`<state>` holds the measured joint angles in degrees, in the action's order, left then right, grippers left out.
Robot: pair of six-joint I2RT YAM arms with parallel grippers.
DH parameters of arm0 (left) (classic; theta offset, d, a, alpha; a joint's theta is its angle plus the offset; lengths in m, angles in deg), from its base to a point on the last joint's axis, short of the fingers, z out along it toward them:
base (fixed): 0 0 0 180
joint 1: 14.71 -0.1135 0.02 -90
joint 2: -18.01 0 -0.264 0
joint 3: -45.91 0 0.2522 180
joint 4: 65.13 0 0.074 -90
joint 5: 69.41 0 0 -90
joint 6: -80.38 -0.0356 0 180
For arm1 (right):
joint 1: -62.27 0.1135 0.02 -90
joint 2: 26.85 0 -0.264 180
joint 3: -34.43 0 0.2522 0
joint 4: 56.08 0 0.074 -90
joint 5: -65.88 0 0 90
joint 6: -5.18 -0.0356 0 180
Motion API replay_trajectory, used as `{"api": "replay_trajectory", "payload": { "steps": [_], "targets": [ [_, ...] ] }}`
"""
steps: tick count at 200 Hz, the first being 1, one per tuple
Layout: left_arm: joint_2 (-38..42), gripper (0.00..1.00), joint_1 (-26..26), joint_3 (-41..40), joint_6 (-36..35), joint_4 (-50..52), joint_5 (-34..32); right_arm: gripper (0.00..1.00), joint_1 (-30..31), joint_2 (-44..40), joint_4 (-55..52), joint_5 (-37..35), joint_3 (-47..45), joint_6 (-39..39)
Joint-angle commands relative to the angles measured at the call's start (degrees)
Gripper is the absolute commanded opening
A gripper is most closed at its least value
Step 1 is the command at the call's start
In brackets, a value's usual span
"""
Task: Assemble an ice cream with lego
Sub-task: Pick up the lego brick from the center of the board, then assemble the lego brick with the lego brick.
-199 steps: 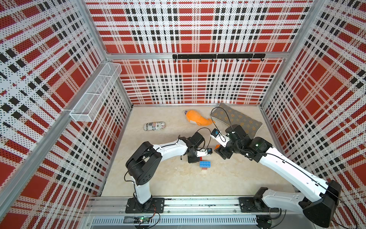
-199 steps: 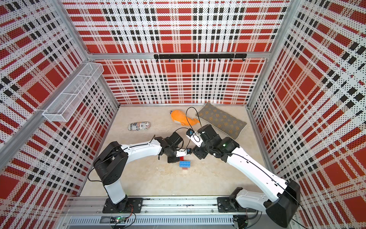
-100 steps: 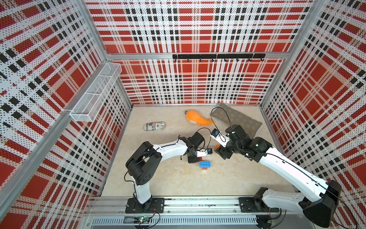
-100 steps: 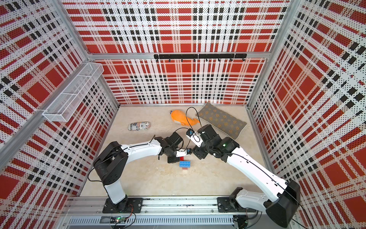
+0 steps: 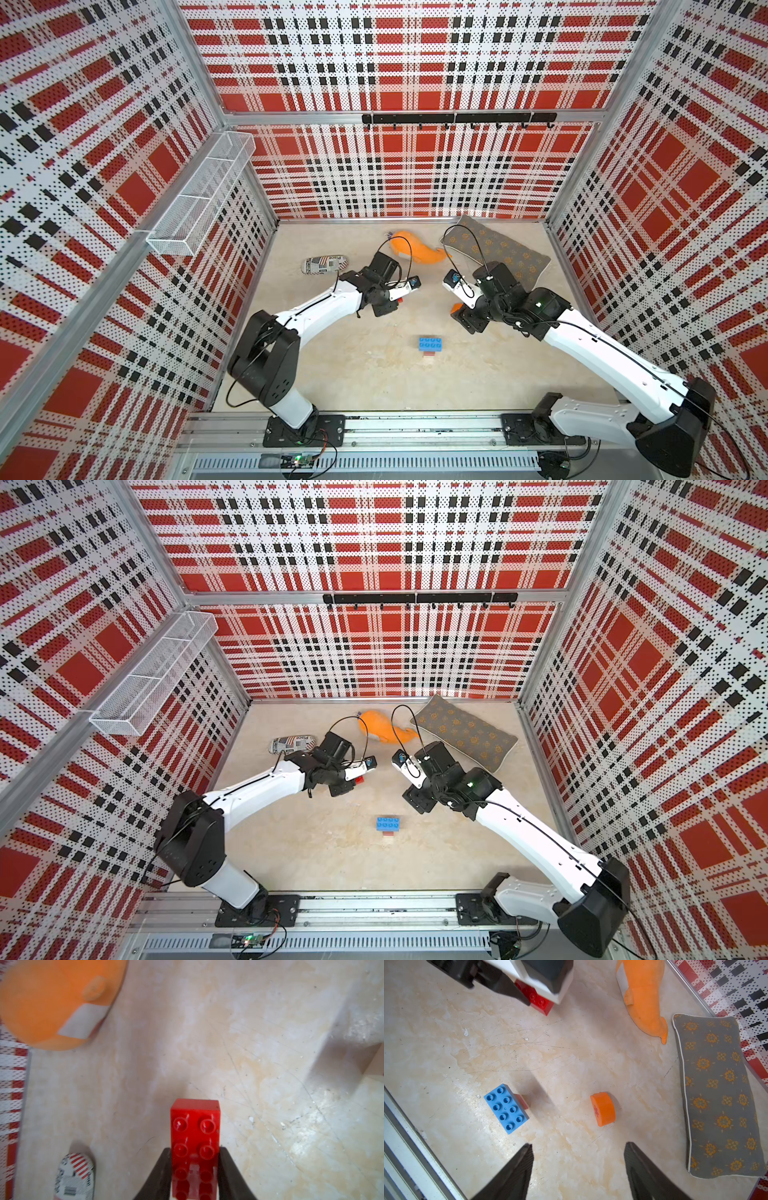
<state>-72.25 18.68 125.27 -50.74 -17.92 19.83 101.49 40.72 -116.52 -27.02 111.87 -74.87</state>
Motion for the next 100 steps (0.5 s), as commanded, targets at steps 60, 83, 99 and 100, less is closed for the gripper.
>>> {"api": "replay_trajectory", "payload": {
  "steps": [60, 83, 99, 100],
  "targets": [
    [4.8, 0.08, 12.2, 6.7, 0.2, 8.0, 1.1, 0.73, -14.4, -4.5, 0.4, -0.3, 0.9, -4.5],
    [2.9, 0.06, 16.4, 8.6, 0.4, 12.4, 0.8, 0.73, -17.4, -5.1, 0.4, -0.3, 0.8, -4.8],
    [1.4, 0.05, 19.2, 9.9, 0.1, 15.2, 0.0, 0.73, -19.0, -4.9, 0.4, -0.3, 0.8, -4.8],
    [1.4, 0.05, 19.4, 10.0, 0.1, 15.3, -0.1, 0.73, -19.1, -5.0, 0.4, -0.3, 0.8, -4.8]
  ]
}}
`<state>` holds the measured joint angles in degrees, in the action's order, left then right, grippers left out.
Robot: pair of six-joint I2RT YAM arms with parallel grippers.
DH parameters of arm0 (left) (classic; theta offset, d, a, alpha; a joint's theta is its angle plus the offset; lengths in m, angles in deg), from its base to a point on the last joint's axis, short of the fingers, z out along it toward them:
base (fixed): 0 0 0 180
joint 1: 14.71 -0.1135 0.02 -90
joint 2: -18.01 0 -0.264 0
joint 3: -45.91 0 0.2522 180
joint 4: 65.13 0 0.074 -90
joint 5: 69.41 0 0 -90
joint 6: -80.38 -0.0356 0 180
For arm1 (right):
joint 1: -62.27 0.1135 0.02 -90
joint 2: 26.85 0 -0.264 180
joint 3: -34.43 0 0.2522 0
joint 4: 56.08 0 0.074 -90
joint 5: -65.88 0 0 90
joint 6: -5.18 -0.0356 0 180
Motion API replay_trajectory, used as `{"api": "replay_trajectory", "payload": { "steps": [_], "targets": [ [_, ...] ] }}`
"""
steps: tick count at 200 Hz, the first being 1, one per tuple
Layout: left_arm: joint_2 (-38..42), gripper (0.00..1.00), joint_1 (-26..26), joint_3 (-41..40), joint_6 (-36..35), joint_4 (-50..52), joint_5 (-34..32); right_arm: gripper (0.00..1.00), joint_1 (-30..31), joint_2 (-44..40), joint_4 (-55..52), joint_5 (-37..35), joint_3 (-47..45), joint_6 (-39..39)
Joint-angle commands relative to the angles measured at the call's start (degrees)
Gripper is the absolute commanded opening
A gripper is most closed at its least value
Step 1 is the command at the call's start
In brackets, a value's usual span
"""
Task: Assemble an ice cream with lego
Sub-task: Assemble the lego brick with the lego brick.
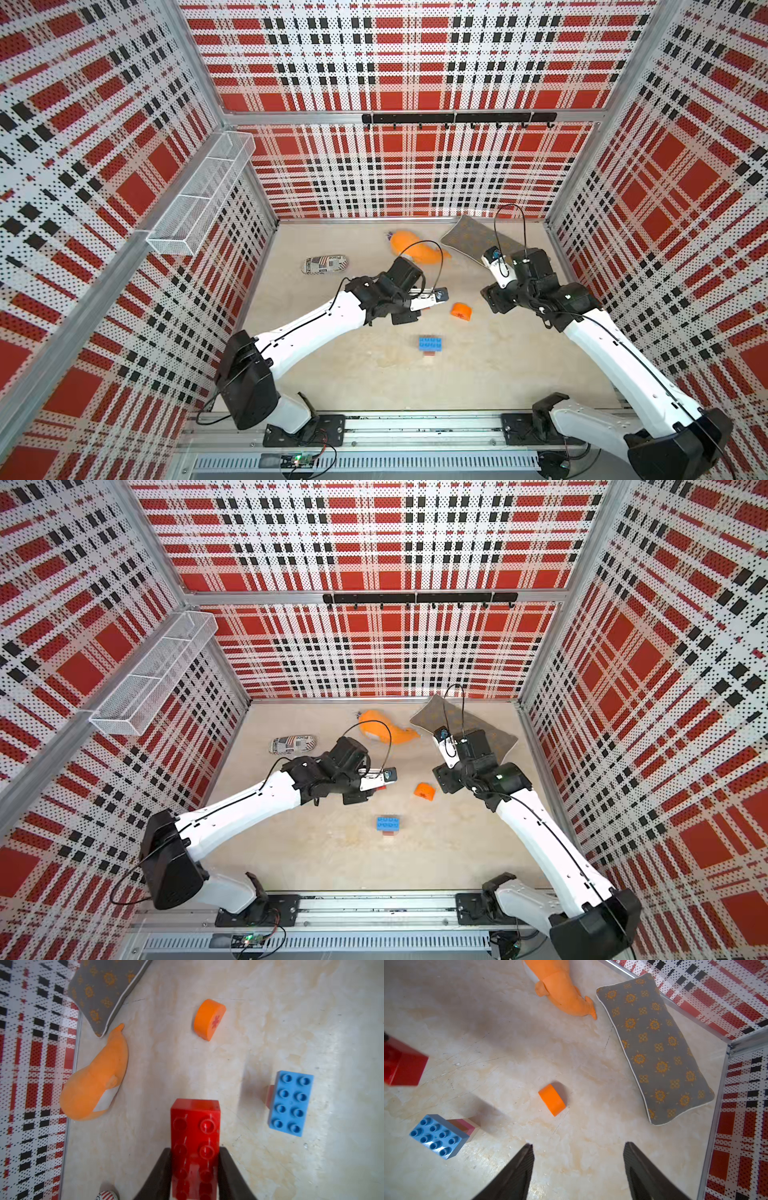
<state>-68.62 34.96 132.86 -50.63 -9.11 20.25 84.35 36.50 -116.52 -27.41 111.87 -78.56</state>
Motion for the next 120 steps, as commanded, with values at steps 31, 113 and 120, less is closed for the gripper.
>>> {"api": "replay_trajectory", "payload": {
  "steps": [31, 113, 120],
  "targets": [
    [-5.1, 0.05, 7.0, 5.8, -0.6, 11.0, -2.3, 0.73, -4.4, -0.2, 0.6, 0.6, 0.7, -1.4],
    [-7.0, 0.05, 11.1, 7.9, -0.3, 13.4, -2.1, 0.73, -6.2, 0.4, 1.6, 1.7, -0.6, -1.8],
    [-7.2, 0.05, 11.1, 7.7, -0.1, 13.2, -1.9, 0.73, -6.2, 0.4, 1.6, 1.8, -0.7, -1.8]
  ]
}}
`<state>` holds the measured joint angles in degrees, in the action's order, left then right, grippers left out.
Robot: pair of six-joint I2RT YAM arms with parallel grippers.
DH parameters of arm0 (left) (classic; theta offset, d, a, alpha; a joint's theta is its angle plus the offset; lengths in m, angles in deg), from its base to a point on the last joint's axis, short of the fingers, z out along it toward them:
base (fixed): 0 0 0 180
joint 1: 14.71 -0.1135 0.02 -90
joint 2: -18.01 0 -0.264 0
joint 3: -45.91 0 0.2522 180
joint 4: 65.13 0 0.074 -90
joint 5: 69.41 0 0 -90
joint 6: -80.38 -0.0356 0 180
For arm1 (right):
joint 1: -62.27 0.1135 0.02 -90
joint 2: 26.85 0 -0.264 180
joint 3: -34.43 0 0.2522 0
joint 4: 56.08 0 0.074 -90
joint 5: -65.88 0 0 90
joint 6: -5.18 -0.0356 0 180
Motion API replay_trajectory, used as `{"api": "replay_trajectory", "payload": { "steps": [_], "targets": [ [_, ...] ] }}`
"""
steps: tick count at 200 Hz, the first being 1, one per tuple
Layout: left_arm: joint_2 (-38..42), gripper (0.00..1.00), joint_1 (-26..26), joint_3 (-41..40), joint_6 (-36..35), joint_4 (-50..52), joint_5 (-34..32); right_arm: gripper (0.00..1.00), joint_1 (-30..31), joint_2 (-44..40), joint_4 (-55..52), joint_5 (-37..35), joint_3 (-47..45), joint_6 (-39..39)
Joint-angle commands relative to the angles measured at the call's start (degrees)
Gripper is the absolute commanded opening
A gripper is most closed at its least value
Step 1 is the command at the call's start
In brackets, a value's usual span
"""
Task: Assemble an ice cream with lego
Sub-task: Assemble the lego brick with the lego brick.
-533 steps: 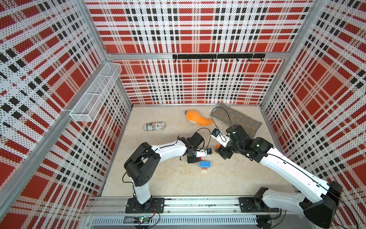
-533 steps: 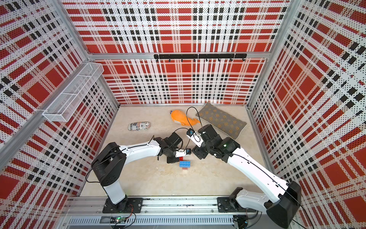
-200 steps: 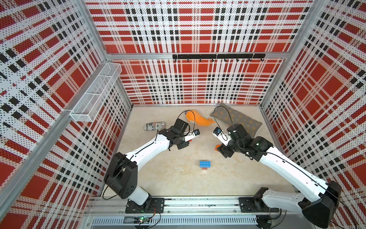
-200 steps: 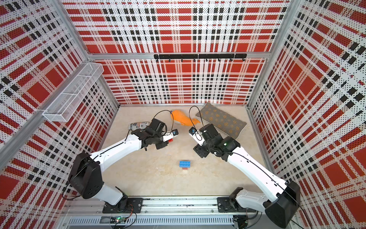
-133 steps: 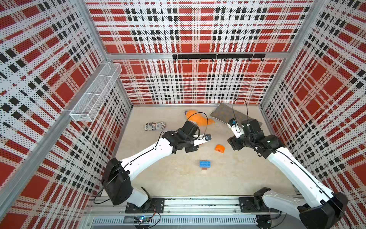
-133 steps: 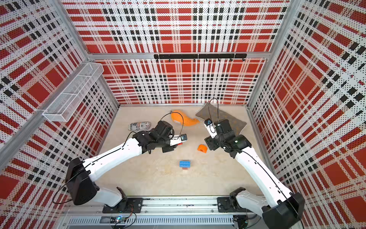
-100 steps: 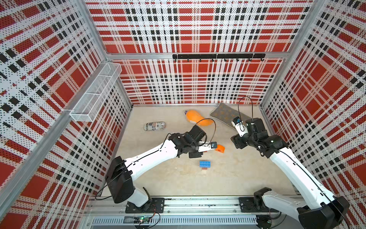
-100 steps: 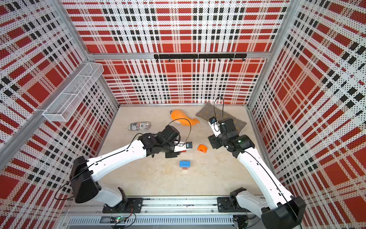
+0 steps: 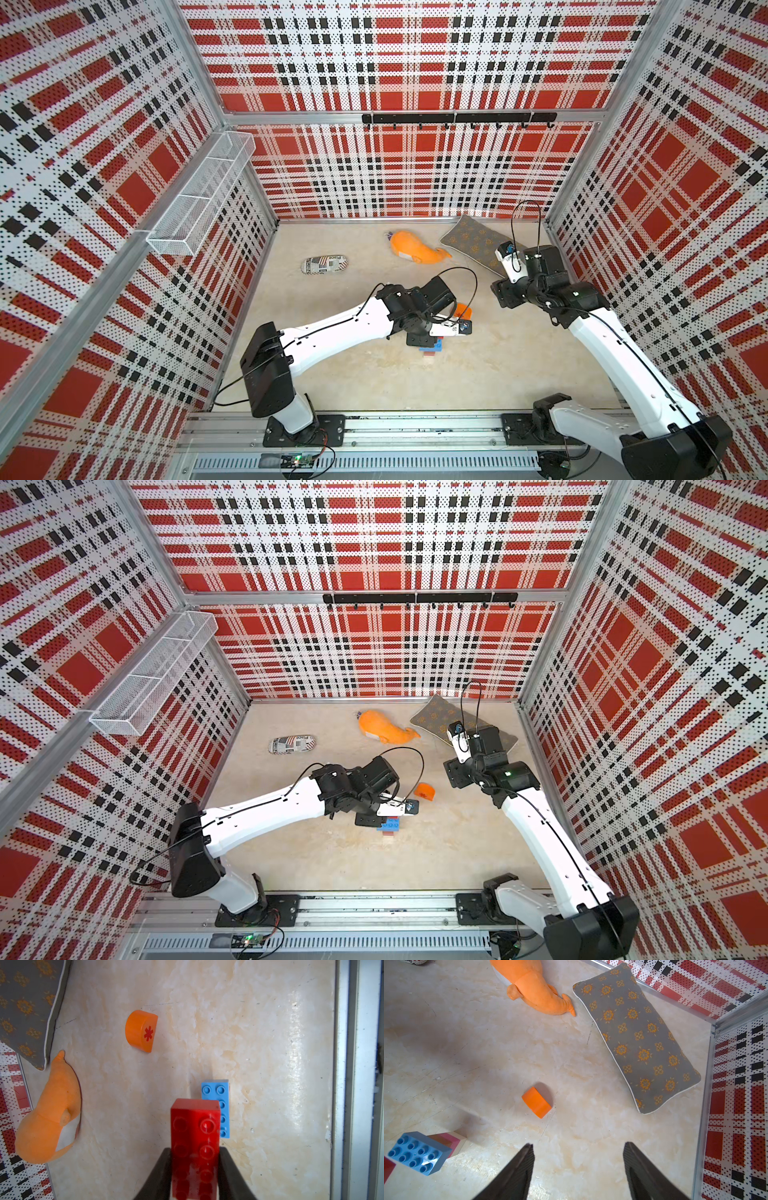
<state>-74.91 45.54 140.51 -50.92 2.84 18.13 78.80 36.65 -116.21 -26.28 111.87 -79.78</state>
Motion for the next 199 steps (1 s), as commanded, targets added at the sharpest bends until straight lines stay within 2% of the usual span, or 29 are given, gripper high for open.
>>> {"api": "replay_trajectory", "payload": {
  "steps": [1, 105, 199],
  "targets": [
    [-1.0, 0.05, 0.6, 0.0, 0.3, 1.2, 0.3, 0.73, -0.7, 0.2, 1.3, 0.7, -0.7, -0.6],
    [-3.6, 0.05, 1.1, -4.0, 5.0, -4.9, 1.3, 0.73, -1.1, 0.2, 1.9, 1.7, -1.4, -0.6],
    [-3.3, 0.06, 0.7, -6.4, 6.1, -7.4, 0.8, 0.73, -1.1, 0.0, 2.2, 2.7, -1.6, -0.6]
  ]
}}
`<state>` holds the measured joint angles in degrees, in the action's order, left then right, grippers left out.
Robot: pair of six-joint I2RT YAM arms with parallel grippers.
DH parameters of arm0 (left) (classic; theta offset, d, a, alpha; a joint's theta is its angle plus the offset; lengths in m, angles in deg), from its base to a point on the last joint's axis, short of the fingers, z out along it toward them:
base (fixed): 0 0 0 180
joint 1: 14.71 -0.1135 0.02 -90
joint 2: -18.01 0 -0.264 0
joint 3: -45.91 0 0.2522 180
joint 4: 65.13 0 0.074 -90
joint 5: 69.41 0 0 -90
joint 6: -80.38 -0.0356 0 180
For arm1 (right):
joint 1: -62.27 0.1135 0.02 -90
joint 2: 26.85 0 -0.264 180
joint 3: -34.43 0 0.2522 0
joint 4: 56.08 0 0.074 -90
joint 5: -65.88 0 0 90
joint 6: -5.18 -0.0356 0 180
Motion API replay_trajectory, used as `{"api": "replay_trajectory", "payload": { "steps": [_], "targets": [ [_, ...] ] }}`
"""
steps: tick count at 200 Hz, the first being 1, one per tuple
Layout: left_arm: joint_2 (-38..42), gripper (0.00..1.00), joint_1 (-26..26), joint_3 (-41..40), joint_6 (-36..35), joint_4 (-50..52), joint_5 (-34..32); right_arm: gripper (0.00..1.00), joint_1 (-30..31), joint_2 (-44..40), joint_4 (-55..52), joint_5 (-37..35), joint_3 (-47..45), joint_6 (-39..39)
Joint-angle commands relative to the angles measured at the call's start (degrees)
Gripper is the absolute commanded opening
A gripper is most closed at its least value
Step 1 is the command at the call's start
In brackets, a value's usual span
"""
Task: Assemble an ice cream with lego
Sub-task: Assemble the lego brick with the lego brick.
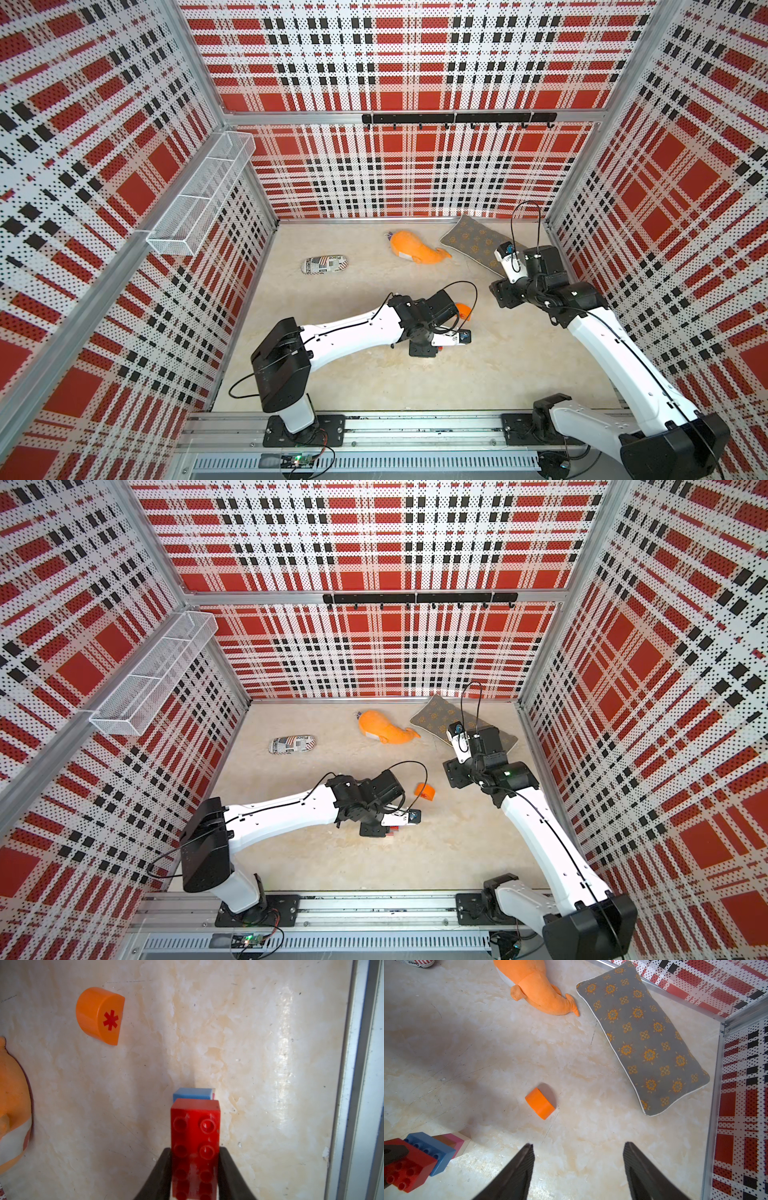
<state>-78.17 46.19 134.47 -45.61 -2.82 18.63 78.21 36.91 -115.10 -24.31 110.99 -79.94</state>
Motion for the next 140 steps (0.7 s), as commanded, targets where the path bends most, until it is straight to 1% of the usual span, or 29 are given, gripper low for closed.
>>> {"api": "replay_trajectory", "payload": {
  "steps": [1, 73, 140],
  "targets": [
    [0.0, 0.06, 0.1, -0.4, 0.8, -1.8, 0.3, 0.73, -0.5, -0.3, 1.0, 0.7, -0.7, -0.4],
    [-0.1, 0.06, 0.0, 0.3, 0.7, -1.5, -0.3, 0.73, -0.6, -0.5, 1.2, 1.5, -0.9, -0.4],
    [0.1, 0.06, -1.3, 0.2, -0.1, -1.4, -0.8, 0.73, -0.6, -0.4, 1.4, 1.9, -1.1, -0.3]
  ]
}}
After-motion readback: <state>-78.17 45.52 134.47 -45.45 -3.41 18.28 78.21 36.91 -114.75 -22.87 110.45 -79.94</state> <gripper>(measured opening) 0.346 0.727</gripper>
